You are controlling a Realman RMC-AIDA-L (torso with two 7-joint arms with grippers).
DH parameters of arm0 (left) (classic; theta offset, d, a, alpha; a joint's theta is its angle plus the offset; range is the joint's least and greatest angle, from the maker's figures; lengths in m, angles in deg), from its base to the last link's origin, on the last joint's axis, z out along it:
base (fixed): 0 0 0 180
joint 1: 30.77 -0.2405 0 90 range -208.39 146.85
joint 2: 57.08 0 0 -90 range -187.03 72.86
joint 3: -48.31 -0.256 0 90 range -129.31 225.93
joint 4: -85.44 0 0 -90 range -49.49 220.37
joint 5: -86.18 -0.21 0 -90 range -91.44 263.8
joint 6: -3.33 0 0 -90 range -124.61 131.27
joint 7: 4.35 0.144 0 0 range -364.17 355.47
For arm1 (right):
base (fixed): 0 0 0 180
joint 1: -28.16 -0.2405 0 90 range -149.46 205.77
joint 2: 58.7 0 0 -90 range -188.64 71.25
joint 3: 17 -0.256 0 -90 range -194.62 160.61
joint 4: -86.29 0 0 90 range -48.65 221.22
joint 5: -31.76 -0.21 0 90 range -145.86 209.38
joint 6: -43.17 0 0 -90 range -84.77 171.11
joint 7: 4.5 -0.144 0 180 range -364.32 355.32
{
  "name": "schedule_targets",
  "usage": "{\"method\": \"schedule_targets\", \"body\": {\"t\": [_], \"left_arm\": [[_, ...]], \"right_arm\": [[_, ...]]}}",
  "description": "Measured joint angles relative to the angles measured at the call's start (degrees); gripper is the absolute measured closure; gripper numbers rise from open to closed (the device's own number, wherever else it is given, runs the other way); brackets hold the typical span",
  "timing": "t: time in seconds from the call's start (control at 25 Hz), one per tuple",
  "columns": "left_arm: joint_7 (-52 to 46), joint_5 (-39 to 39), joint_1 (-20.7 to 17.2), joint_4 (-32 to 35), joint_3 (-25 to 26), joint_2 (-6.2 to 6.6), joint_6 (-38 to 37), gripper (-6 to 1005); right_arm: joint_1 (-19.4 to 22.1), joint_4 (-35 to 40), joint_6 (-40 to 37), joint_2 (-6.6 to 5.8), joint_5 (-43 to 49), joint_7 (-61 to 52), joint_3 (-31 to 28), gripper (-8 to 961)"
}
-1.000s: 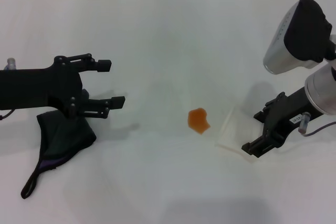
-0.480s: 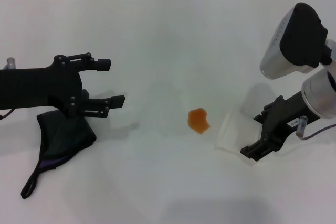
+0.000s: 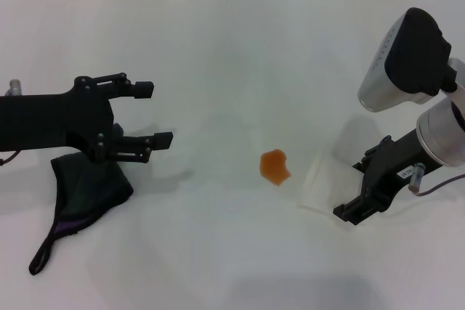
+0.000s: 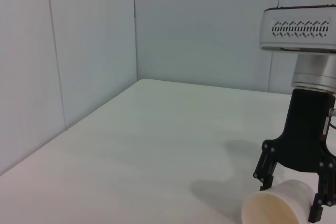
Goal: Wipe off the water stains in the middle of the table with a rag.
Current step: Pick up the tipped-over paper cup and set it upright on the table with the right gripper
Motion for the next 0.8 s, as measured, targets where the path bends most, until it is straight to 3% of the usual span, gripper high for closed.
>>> {"method": "schedule_targets", "body": {"t": [0.44, 0.8], "left_arm": [[0.0, 0.07, -0.01, -0.01, 0.06, 0.0, -0.05, 120], [0.02, -0.07, -0.08, -0.28, 0.12, 0.07, 0.13, 119]], "right_arm": [[0.46, 1.82, -0.76, -0.09, -0.58, 0.06, -1.84, 231], [4.78, 1.16, -0.15, -0.25, -13.67, 10.84, -17.39, 270]]}}
